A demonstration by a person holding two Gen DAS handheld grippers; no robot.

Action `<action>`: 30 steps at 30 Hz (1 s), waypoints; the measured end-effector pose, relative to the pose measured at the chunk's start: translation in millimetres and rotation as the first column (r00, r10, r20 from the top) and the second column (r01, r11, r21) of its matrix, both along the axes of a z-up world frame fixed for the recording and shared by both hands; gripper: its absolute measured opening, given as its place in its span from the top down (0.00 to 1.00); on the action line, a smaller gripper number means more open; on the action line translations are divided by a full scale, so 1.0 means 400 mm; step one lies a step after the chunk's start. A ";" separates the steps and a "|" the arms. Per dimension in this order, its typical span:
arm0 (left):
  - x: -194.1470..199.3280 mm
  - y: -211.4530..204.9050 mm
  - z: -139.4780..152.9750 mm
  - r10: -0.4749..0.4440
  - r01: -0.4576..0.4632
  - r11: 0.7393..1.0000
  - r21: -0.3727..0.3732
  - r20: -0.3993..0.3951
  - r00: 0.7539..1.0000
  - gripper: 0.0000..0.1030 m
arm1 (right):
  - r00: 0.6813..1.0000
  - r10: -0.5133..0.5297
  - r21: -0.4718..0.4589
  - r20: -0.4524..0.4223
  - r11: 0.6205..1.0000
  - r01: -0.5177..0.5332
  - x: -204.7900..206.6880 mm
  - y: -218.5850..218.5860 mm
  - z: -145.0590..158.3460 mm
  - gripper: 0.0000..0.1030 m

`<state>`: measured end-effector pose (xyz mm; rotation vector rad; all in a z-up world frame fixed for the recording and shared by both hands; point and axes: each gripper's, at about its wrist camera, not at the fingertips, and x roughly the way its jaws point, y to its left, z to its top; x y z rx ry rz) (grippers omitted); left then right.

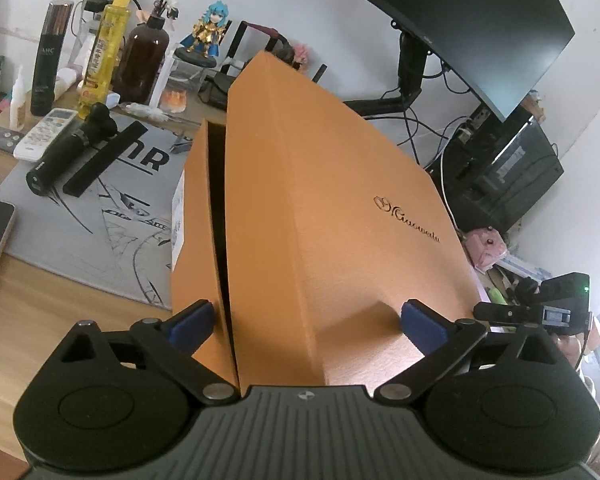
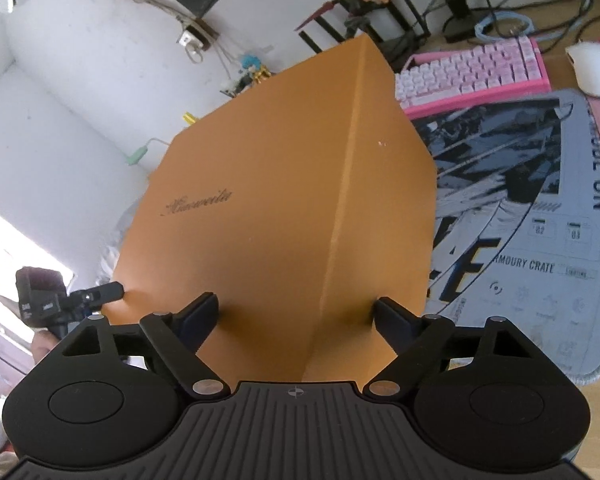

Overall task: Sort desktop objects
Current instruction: 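Lower the orange box flat onto the cardboard box with both grippers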

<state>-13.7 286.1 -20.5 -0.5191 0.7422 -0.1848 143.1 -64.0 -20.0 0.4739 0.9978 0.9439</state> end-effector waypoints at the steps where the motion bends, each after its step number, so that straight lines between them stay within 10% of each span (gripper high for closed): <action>1: -0.002 0.002 0.002 0.003 -0.003 1.000 -0.001 0.003 1.000 0.06 | 1.000 -0.002 0.001 0.011 1.000 0.002 -0.002 -0.001 0.010 0.16; 30: -0.011 -0.017 0.045 0.072 -0.079 0.988 0.132 0.061 0.996 0.02 | 0.954 0.040 -0.213 0.298 0.977 0.025 -0.055 0.077 0.159 0.19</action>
